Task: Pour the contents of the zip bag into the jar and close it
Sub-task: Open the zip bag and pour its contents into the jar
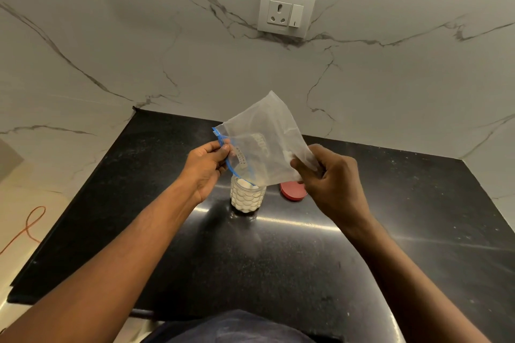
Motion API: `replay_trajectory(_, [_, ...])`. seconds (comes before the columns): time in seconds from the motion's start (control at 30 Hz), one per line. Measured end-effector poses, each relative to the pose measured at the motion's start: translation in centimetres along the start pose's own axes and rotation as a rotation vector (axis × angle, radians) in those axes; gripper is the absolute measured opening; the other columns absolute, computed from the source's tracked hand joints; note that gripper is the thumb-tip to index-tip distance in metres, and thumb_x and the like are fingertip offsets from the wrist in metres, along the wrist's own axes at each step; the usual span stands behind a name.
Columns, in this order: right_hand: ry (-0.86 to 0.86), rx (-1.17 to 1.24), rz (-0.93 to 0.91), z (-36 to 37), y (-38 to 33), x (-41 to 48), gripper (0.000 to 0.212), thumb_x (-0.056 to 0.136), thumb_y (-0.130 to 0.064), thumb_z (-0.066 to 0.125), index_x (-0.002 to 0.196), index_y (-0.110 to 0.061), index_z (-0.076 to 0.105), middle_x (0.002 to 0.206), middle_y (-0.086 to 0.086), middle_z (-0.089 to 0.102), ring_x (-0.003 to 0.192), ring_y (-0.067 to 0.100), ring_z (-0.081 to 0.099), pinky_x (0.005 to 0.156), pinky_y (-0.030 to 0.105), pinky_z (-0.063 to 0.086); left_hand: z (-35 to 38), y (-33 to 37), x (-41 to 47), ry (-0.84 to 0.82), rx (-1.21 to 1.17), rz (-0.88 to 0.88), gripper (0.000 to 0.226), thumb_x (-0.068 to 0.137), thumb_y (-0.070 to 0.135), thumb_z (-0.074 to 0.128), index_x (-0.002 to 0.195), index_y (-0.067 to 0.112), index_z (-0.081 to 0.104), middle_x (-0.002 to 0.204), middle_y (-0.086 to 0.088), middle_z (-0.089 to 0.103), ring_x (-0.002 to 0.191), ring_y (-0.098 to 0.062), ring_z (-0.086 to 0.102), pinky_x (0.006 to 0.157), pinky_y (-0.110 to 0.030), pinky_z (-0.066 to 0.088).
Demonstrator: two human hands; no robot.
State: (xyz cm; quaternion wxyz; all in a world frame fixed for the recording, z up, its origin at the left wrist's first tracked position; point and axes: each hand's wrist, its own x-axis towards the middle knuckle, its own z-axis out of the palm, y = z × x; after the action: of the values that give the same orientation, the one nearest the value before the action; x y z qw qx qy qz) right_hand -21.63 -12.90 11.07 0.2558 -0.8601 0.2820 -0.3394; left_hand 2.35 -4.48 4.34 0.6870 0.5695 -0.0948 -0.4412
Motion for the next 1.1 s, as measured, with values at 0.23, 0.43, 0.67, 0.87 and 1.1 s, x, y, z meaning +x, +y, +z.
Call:
replay_trajectory(0.23, [0.045, 0.027, -0.042, 0.3, 0.6, -0.4, 0.008, 0.095, -0.012, 0.076, 0.101, -0.009, 0.072, 0.087, 0.0, 0.074, 0.067, 0.012, 0.074, 0.055, 0.038, 0.062, 0.0, -0.1, -0.2, -0.003, -0.012, -0.002, 0.026, 0.102, 0.007, 0.061, 0.127, 0.006, 0.07, 0.12, -0.012, 0.075, 0.109, -0.021, 0.072, 0.093, -0.032, 0.06])
replay_trajectory(0.43, [0.056, 0.027, -0.054, 0.3, 0.5, 0.2, 0.01, 0.095, -0.011, 0.076, 0.102, -0.006, 0.073, 0.088, 0.007, 0.076, 0.067, 0.021, 0.074, 0.054, 0.043, 0.062, -0.1, -0.3, -0.3, -0.005, -0.015, -0.006, 0.028, 0.103, 0.007, 0.06, 0.129, 0.005, 0.069, 0.123, -0.014, 0.074, 0.116, -0.026, 0.07, 0.101, -0.037, 0.057])
replay_trajectory(0.67, [0.045, 0.075, -0.089, 0.1, -0.2, 1.0, 0.007, 0.094, -0.01, 0.078, 0.099, -0.009, 0.074, 0.081, 0.0, 0.075, 0.065, 0.012, 0.072, 0.055, 0.031, 0.06, 0.0, -0.1, -0.3, -0.009, -0.051, -0.001, 0.028, 0.104, 0.004, 0.058, 0.13, 0.002, 0.067, 0.122, -0.014, 0.073, 0.108, -0.022, 0.071, 0.103, -0.037, 0.056])
replay_trajectory(0.87, [0.033, 0.039, -0.115, 0.4, -0.3, 1.5, 0.005, 0.093, -0.01, 0.079, 0.095, -0.008, 0.074, 0.076, -0.005, 0.07, 0.061, 0.006, 0.066, 0.053, 0.02, 0.055, 0.1, 0.0, -0.4, -0.002, -0.063, -0.014, 0.031, 0.104, 0.004, 0.058, 0.134, 0.002, 0.066, 0.126, -0.016, 0.072, 0.118, -0.026, 0.068, 0.107, -0.04, 0.054])
replay_trajectory(1.1, [-0.039, -0.025, -0.167, 0.4, 0.3, 1.5, 0.005, 0.093, -0.008, 0.078, 0.093, -0.01, 0.073, 0.075, -0.012, 0.066, 0.057, 0.0, 0.064, 0.053, 0.018, 0.052, -0.1, -0.4, -0.1, -0.012, -0.071, -0.026, 0.026, 0.103, 0.004, 0.058, 0.127, 0.004, 0.069, 0.119, -0.014, 0.074, 0.106, -0.022, 0.071, 0.098, -0.035, 0.057])
